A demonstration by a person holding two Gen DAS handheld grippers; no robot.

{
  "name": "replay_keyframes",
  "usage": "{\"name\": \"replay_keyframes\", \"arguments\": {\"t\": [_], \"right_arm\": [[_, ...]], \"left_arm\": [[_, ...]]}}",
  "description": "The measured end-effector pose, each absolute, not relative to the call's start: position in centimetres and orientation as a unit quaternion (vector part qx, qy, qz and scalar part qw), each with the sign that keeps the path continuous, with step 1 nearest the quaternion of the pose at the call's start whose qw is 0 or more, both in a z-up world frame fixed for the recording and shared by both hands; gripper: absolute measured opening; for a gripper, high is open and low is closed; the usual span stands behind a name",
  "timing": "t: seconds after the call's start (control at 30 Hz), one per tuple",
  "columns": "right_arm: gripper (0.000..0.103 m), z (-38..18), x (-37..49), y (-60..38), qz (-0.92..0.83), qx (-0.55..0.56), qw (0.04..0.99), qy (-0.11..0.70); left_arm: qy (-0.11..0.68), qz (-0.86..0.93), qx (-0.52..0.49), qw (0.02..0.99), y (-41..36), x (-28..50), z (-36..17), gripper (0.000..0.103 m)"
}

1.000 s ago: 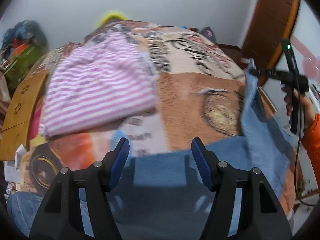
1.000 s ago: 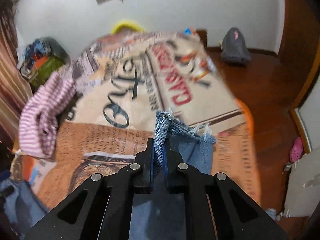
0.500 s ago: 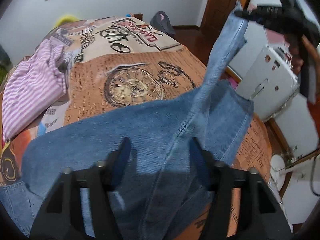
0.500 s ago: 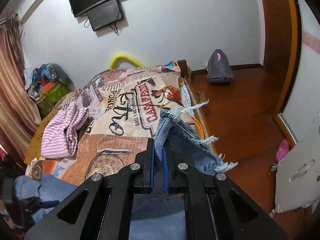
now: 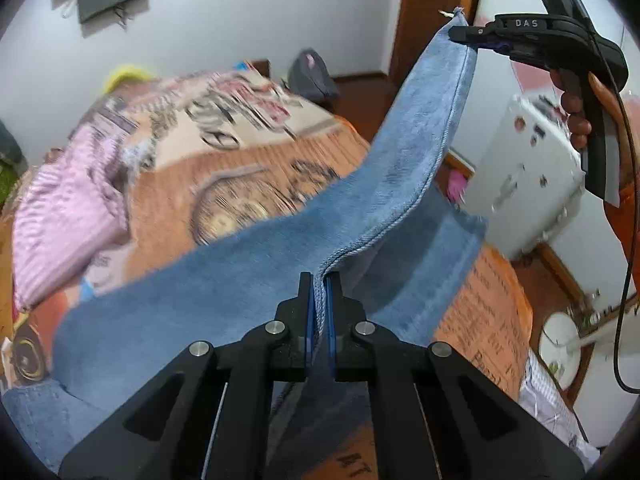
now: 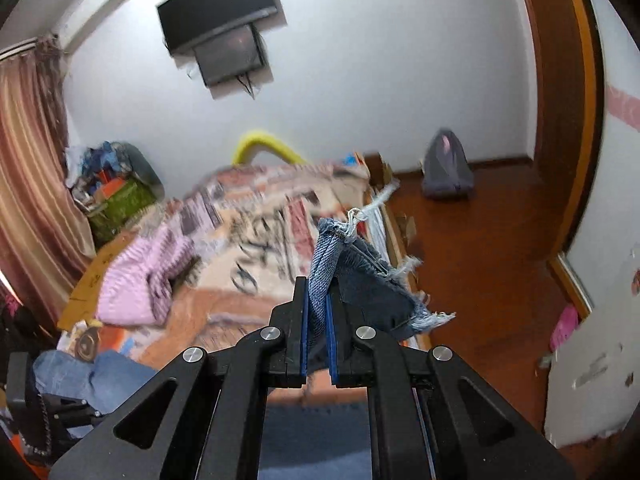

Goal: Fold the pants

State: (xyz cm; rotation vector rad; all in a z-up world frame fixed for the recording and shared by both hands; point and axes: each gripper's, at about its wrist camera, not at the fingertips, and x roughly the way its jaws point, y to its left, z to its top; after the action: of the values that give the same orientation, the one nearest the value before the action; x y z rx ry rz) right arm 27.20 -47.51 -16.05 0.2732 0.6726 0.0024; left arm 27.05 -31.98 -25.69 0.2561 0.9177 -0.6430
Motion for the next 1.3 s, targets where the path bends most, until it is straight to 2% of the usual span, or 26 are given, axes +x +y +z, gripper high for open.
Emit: {"name": "replay_keyframes", "arguments": {"t": [0.27, 0.47, 0.63, 0.9, 1.1, 1.3], "right_arm": [[0.007, -27.2, 23.1, -51.6, -0.051, 0.171, 0.884, 0.432], [0.007, -31.5, 20.8, -51.9, -0.069, 0.190, 0.861, 0.467], [0.008, -33.0, 19.4, -51.6, -0.082, 0.190, 0.851, 0.483], [0.012, -33.6, 17.7, -52.0, -0.100, 0.200, 0.842, 0.492], [0.021, -33.2, 17.5, -51.6, -0.121, 0.174, 0.837, 0.505], [0.027, -29.5, 17.0, -49.6, -0.160, 0.098, 0.853, 0.487]], "left_arm": [[0.481, -0.329, 0.133, 0.802, -34.5, 24.7, -30.3, 0.006], [0.484, -0.327, 0.134, 0.800, -34.7, 23.9, -30.5, 0.008], [0.493, -0.327, 0.117, 0.798, -34.4, 23.7, -30.0, 0.012], [0.477, -0.328, 0.102, 0.809, -33.1, 23.2, -27.9, 0.012], [0.453, -0.308, 0.080, 0.833, -30.3, 24.5, -25.1, 0.013], [0.413, -0.248, 0.070, 0.873, -23.8, 26.2, -21.5, 0.030]]}}
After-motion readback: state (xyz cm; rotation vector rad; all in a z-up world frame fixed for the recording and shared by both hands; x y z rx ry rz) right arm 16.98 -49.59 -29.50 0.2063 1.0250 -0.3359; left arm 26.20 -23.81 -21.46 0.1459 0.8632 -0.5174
